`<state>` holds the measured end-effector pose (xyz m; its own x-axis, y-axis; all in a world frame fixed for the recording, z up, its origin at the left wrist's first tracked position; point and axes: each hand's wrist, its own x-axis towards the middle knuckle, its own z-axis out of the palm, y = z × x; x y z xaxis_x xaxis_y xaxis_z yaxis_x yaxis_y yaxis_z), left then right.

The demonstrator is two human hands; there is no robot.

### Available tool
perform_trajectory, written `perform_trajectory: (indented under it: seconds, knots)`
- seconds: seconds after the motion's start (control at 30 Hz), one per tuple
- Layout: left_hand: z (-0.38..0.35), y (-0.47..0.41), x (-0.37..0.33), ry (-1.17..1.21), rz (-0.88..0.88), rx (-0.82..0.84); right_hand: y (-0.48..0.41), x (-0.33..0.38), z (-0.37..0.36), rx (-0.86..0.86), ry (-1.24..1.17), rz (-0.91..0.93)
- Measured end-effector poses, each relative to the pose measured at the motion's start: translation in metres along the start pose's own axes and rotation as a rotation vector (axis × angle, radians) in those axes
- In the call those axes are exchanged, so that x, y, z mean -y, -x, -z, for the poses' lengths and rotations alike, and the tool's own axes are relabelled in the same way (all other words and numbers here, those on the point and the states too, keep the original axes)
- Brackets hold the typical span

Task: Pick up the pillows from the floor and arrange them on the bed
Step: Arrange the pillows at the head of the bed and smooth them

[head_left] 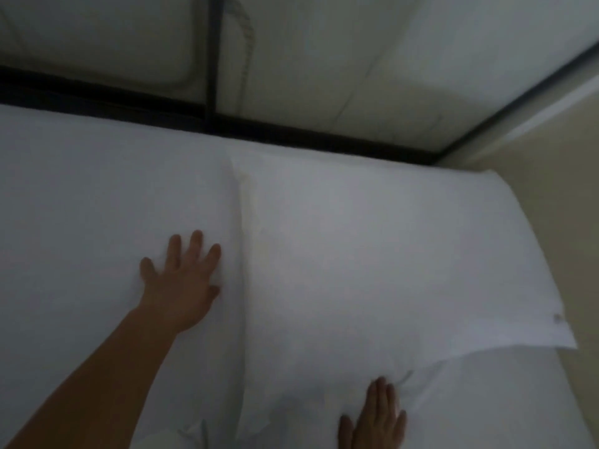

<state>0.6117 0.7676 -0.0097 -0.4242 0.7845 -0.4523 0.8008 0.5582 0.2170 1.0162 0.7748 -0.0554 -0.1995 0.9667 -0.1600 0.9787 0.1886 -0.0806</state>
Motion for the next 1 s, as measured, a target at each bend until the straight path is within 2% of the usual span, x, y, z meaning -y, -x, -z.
perform_trajectory:
  seconds: [0.1, 0.27, 0.47, 0.7, 1.0]
  knots:
    - [-0.003, -0.002, 0.001, -0.021, 0.002, 0.037, 0.003, -0.008, -0.007, 0.037, 0.043, 0.073]
    - [-0.013, -0.004, -0.007, -0.115, 0.047, 0.134, 0.003, -0.014, -0.007, 0.110, 0.090, 0.042]
    - [-0.027, -0.005, -0.006, -0.180, 0.032, 0.189, 0.007, -0.016, -0.011, 0.096, 0.055, 0.052]
    - [-0.043, -0.010, 0.007, -0.204, 0.061, 0.028, 0.005, -0.012, -0.008, 0.007, -0.017, 0.053]
    - [-0.032, -0.007, 0.002, -0.155, -0.077, -0.057, 0.005, -0.013, -0.013, -0.098, -0.001, 0.050]
